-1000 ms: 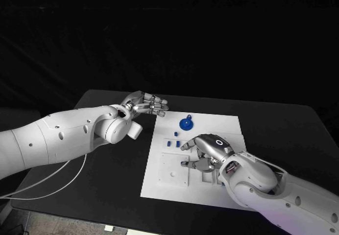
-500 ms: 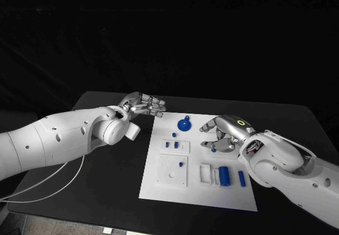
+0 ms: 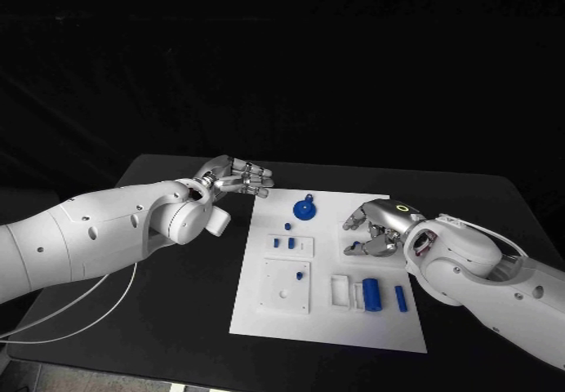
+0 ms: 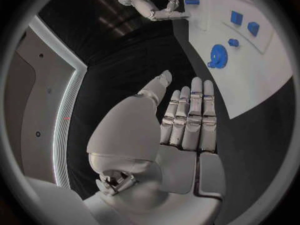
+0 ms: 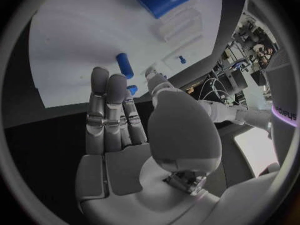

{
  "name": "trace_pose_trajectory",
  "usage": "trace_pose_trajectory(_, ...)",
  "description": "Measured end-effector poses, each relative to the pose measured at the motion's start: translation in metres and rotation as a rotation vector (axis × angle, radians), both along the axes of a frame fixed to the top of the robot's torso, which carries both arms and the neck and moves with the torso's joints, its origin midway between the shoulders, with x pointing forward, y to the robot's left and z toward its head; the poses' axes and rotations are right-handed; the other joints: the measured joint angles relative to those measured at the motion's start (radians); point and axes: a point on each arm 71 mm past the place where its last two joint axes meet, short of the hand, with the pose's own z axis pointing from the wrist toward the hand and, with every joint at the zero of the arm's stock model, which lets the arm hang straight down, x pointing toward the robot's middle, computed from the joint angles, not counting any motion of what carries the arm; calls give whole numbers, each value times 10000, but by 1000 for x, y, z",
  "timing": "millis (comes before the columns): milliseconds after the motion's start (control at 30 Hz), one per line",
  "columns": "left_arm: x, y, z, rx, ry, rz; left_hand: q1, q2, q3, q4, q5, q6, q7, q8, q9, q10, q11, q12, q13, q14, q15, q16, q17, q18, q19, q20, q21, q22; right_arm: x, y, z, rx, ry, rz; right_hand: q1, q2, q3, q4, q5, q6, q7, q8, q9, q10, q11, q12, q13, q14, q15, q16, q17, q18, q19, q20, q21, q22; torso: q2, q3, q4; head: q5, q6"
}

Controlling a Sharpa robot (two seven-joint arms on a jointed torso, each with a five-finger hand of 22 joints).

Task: Assemble the parts on the task board

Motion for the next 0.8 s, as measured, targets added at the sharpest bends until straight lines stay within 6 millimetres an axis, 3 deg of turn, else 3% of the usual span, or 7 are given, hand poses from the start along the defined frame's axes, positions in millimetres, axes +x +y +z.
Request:
trace_pose_trajectory(167,0,0,0,1,0,3,0,0,0,0,0,0,0,0,0,0,0,0,0,0,0,0,-1,0,0,0,0,0,0,-1,-5,-249,294,-41,20,20,4,-3,0,0,1,0,0,6,-5,0,0,0,0,0,0,0,0,0,0,-41,0,-1,0,0,6)
trace_pose_trajectory(233,0,0,0,2,1,5,0,0,0,0,0,0,0,0,0,0,0,0,0,0,0,0,-1,0,0,0,0,1,0,-1,-7,-333,376,-50,145,145,185,-97,0,0,1,0,1,98,-97,0,0,0,0,0,0,0,0,0,0,-64,0,-1,-2,6,0)
trace_pose_trajectory(333,0,0,0,2,2,6,0,0,0,0,0,0,0,0,0,0,0,0,0,0,0,0,-1,-1,0,0,0,1,0,-2,-8,-433,456,-75,157,158,508,-282,0,42,42,0,1,238,-127,0,0,0,-1,-48,0,0,0,0,-38,-91,0,-1,-7,8,0)
trace_pose_trajectory(500,0,0,0,3,3,7,0,0,0,0,0,0,0,0,0,0,0,0,0,0,0,0,-1,-1,0,0,0,1,0,-3,-9,-567,505,-132,237,455,1004,-567,0,299,119,32,3,606,-217,0,0,0,-1,-48,0,-1,-2,-2,-35,-91,0,0,-8,-9,13)
trace_pose_trajectory(633,0,0,0,2,4,2,0,0,0,0,0,0,0,0,0,0,0,0,0,0,0,0,-2,0,0,0,0,1,-1,-2,-9,-637,503,-135,270,594,1874,-827,1,771,139,47,10,1071,-304,31,0,54,-55,-48,29,-4,-3,-112,118,-32,0,0,-8,-21,15)
trace_pose_trajectory(800,0,0,0,2,4,-1,0,0,0,0,0,0,0,0,0,0,0,0,0,0,0,0,-2,0,0,0,0,1,-2,1,-8,-649,466,-75,83,625,2850,-1139,1,1029,175,46,14,1750,-487,31,-1,34,-173,-47,94,-220,18,-204,328,111,0,2,-8,-28,3)
